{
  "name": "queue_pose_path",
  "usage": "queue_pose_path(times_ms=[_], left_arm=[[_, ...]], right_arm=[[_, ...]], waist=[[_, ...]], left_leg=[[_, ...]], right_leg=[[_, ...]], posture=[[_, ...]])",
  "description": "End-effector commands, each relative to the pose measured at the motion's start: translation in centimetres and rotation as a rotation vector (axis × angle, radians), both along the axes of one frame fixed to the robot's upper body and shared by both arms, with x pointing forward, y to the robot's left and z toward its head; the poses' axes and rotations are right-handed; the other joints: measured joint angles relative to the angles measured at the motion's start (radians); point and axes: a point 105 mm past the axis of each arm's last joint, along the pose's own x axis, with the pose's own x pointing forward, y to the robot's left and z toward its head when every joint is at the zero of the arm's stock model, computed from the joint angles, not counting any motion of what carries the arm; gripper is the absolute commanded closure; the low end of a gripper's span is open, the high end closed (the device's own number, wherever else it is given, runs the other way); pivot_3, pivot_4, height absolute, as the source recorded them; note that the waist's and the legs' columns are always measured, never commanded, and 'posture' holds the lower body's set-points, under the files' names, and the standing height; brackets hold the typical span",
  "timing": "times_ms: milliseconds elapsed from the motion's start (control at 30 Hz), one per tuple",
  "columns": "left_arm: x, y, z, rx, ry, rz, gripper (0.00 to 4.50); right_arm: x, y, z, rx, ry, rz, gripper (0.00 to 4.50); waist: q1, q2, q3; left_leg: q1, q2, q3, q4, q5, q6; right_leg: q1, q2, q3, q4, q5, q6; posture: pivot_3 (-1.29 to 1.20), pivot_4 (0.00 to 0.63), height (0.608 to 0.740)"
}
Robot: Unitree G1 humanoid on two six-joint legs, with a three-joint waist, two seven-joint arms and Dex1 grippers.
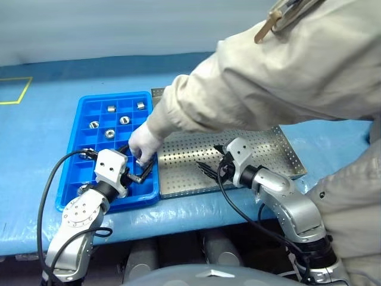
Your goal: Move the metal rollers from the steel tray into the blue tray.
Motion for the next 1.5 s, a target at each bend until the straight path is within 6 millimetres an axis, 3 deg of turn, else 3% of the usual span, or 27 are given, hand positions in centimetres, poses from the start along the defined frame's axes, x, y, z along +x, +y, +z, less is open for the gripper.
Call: queue_pose_path(times_ms=[33,567,767,967,1233,1467,1500], left_arm=[[-0.3,-0.2,1.8,-0.004,-0.072,-0.012,0.0],[-0.6,-0.5,1.7,-0.009,-0.061,-0.021,0.0],[-0.5,-0.7,1.6,-0.017,-0.061,-0.02,0.0],[-0.5,-0.7,1.6,-0.021,-0.062,-0.019,0.0],[-0.4,-0.8,1.6,-0.024,-0.068,-0.02,0.0],[-0.6,-0.7,1.5,-0.023,-0.066,-0.012,0.0],[-0.6,-0.7,1.5,-0.023,-0.066,-0.01,0.0]], right_arm=[[0.2,0.3,1.1,0.007,-0.051,0.015,0.04],[0.1,0.3,1.1,0.011,-0.049,0.003,0.04],[2.1,-0.4,1.8,0.025,-0.102,-0.145,0.04],[3.9,-0.3,1.4,0.077,-0.064,-0.284,0.04],[6.3,0.5,0.1,0.145,-0.009,-0.425,0.04],[7.2,-0.4,-2.0,0.092,0.017,-0.497,0.04],[7.1,-0.5,-2.3,0.089,0.029,-0.503,0.22]], waist=[[0.0,0.0,0.0],[0.001,0.0,0.0],[0.0,0.0,0.0],[0.0,0.0,0.0],[0.0,0.0,0.0],[0.001,0.0,0.0],[0.002,0.0,0.0]], left_leg=[[0.0,0.0,0.0,0.0,0.0,0.0],[0.0,0.0,0.0,0.0,0.0,0.0],[0.0,0.0,0.0,0.0,0.0,0.0],[0.0,0.0,0.0,0.0,0.0,0.0],[0.0,0.0,0.0,-0.001,0.0,0.0],[0.0,0.0,0.0,-0.002,0.0,0.0],[0.0,0.0,0.0,-0.002,0.0,0.0]], right_leg=[[0.0,0.0,0.0,0.0,0.0,0.0],[0.0,0.0,0.0,0.0,0.0,0.0],[0.0,0.0,0.0,0.0,0.0,0.0],[0.0,0.0,0.0,0.0,0.0,0.0],[-0.001,0.0,0.0,0.0,0.0,0.0],[-0.001,0.0,0.0,-0.001,0.0,0.0],[-0.001,0.0,0.0,-0.001,0.0,0.0]], posture=[[-0.06,0.15,0.74],[-0.06,0.15,0.74],[-0.06,0.15,0.74],[-0.06,0.15,0.74],[-0.05,0.15,0.74],[-0.04,0.15,0.74],[-0.03,0.15,0.74]])
